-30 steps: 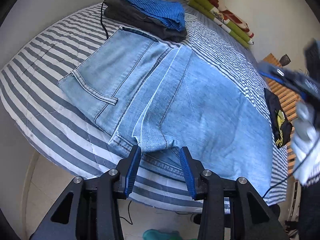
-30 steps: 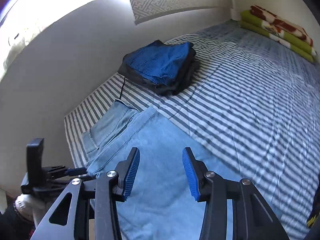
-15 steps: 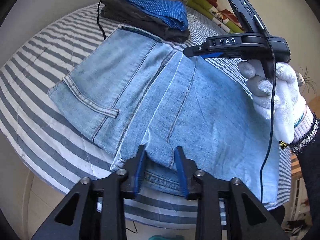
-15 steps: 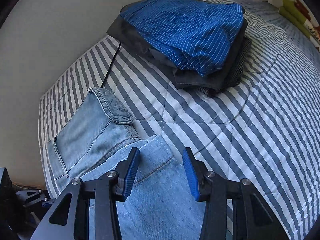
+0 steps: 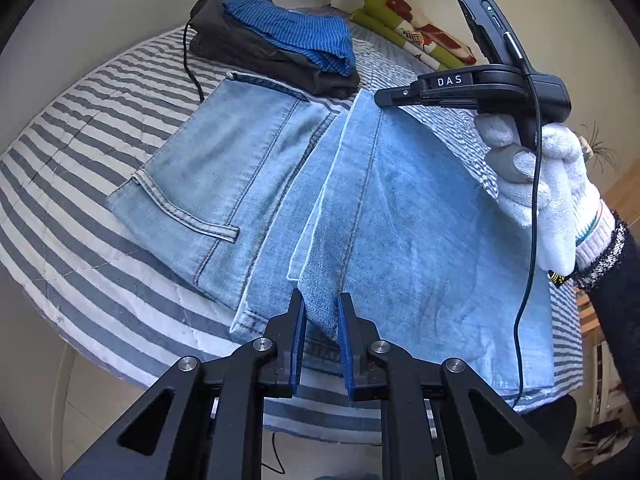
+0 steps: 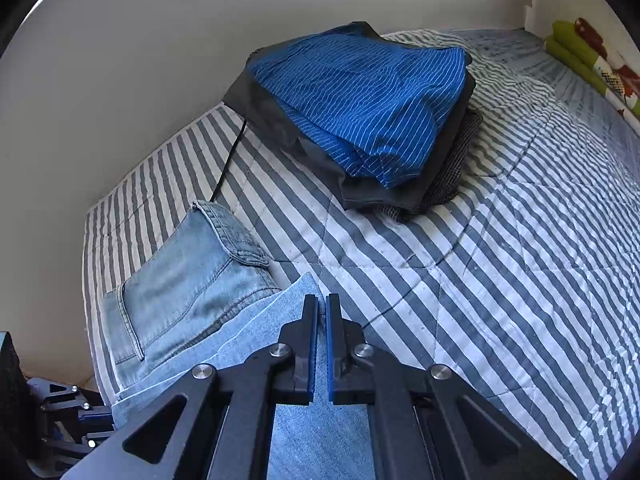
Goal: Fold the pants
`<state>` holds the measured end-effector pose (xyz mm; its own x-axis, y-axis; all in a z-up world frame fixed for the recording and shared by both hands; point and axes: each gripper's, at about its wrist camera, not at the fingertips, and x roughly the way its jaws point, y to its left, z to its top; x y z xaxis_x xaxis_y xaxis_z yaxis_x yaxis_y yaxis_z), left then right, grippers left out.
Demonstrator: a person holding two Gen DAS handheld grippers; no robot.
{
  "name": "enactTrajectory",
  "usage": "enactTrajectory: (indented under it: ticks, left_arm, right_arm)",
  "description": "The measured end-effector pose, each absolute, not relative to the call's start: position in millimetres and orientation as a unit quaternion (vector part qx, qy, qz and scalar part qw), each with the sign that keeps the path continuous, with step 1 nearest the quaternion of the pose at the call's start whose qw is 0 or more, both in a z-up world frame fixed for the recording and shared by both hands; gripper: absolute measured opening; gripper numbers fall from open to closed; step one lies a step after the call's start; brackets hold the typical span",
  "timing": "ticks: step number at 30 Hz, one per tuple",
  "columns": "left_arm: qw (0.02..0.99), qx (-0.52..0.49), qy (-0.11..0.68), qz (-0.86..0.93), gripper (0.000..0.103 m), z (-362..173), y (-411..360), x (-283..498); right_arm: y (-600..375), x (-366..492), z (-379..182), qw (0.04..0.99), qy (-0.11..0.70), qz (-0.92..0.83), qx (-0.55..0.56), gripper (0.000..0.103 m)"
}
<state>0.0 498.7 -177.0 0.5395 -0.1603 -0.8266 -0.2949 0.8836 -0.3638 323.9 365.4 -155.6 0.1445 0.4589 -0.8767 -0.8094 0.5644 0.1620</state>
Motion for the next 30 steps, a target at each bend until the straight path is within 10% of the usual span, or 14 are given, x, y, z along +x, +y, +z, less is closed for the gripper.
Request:
enactTrajectory:
  ticks: [11, 13, 18, 30]
  left_arm:
    - [0.828, -0.254, 0.498, 0.043, 0.023, -190, 524, -4]
    - [0.83, -0.252, 0.493, 0.064, 0.036, -178, 529, -9]
    - [0.856, -0.22, 0.463, 0.074, 0.035, -137, 522, -15]
    - [0.827, -0.148, 0.501, -0.21, 0.035, -130, 291, 18]
  right_arm:
    - [402, 326, -188, 0.717, 0.524, 0.411, -0.205, 0.006]
    - [385, 333, -170, 0.721, 0.528, 0.417, -0.165, 0.007]
    - [286, 319, -93, 0.762, 0.478, 0.415, -0.134, 0.017]
    - [-12, 212, -112, 0.799, 0.525, 0.29, -0.041, 0.021]
